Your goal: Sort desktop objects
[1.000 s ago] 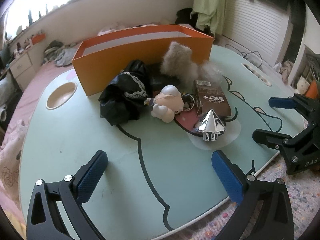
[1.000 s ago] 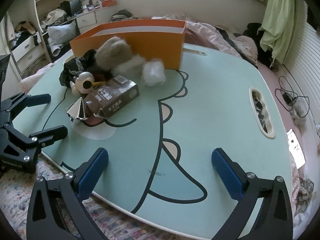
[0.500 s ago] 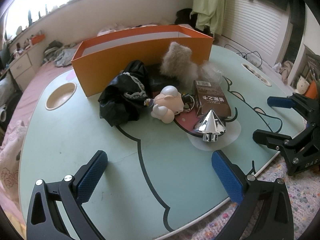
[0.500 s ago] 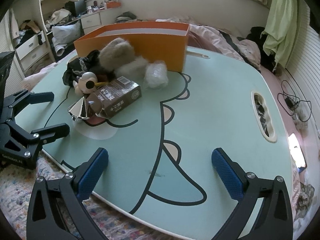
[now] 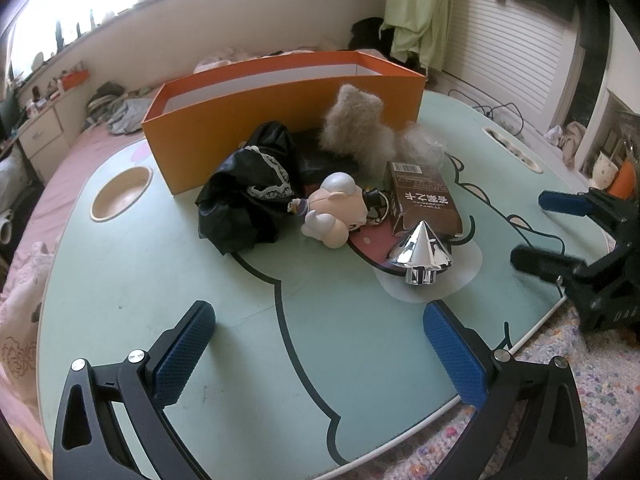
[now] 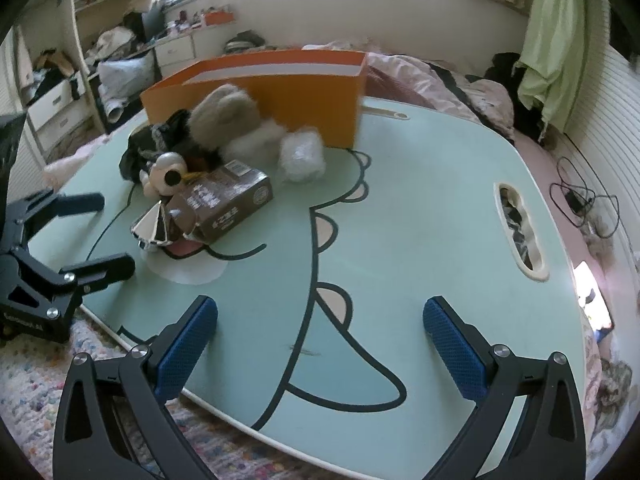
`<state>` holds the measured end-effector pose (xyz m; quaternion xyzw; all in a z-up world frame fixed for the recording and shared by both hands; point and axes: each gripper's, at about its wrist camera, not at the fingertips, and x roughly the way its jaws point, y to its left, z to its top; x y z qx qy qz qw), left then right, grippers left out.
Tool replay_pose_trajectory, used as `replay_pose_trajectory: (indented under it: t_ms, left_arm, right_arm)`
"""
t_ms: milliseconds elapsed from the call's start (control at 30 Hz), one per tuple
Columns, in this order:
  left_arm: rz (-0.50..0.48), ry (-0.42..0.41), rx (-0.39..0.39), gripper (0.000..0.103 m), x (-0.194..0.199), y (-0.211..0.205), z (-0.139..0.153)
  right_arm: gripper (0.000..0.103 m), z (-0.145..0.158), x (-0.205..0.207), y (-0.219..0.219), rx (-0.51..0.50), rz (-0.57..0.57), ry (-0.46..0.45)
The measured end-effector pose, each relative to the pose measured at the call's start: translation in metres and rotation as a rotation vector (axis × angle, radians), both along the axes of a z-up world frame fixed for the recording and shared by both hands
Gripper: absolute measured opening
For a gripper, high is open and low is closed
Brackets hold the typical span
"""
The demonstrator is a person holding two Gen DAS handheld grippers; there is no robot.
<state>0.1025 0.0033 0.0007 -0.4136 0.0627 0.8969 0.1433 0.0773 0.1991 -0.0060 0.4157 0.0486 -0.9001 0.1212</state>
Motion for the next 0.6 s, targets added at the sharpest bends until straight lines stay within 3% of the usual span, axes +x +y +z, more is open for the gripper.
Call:
replay_pose_trajectory:
  t_ms: [333,467,600]
  left_arm:
    - [0.000,0.000,0.000,0.103,0.001,0.000,0.000]
    - [0.000,0.001,0.001,0.103,0.001,0.000,0.000]
    - [-0.001,0.001,0.001,0.103,0.001,0.000,0.000]
  right_arm:
    - [0.098,0.022,-0.016,-0.008,-0.069,-0.006,0.052]
    - [0.098,0.028,-0.041,-0.018,-0.133,-0.011,-0.005]
    - [0.085,0.023,-0.066,-0.035,-0.157,-0.008,-0.081]
